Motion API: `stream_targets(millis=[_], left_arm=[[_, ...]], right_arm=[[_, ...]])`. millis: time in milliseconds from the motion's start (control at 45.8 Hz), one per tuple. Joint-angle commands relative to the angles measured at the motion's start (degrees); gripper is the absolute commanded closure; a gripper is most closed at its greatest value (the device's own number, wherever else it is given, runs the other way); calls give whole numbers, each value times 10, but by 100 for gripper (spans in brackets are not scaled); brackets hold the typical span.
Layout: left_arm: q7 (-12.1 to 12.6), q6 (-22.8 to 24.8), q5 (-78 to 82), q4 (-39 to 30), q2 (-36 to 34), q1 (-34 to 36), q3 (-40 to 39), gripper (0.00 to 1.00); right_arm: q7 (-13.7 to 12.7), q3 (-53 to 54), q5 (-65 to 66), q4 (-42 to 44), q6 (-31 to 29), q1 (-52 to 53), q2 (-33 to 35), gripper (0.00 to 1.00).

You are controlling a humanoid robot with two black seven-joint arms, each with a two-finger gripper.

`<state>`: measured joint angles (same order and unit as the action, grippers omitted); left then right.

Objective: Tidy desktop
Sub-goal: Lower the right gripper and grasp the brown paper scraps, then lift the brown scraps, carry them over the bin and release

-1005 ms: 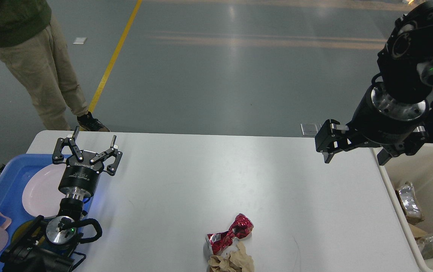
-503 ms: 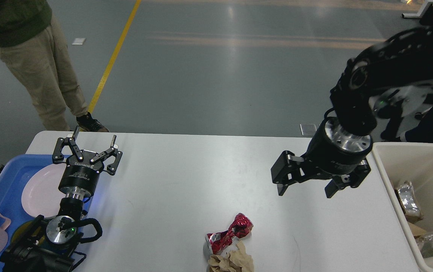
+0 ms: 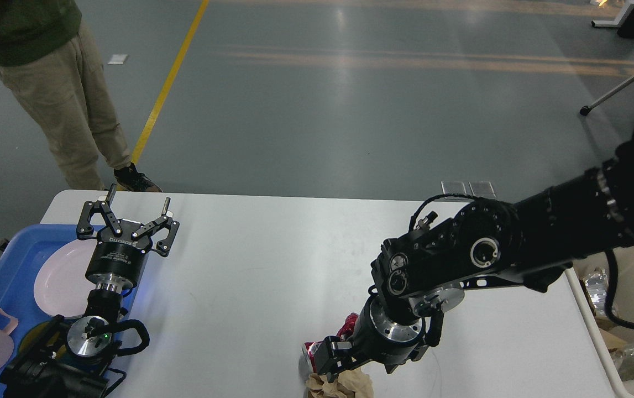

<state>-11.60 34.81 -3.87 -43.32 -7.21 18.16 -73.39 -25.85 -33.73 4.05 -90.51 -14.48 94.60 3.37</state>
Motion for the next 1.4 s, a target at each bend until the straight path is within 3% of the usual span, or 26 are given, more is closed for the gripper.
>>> stream_targets(millis=[0,240,525,721,831,918,962,1377], left_arm=[[0,0,0,1,0,-1,0,4],[0,0,0,0,0,-1,0,4],[0,0,0,0,0,-1,0,4],[0,0,0,0,0,-1,0,4],[0,0,0,0,0,0,0,4],[0,0,0,1,0,0,0,4],[0,0,0,0,0,0,0,4],[0,0,0,1,0,0,0,4]], right_arm=[[0,4,9,55,39,-70,-28,4],[-1,7,32,107,90,-142,-56,5],[0,7,52,150,92,-187,-71,8],[0,9,47,150,84,-184,-69,56],[0,9,44,149,84,-186,-70,74],[-1,9,43,150,88,-191,-71,83],[-1,9,36,150,88,-191,-71,98],[-1,7,-44,148,86,-170,-60,100]])
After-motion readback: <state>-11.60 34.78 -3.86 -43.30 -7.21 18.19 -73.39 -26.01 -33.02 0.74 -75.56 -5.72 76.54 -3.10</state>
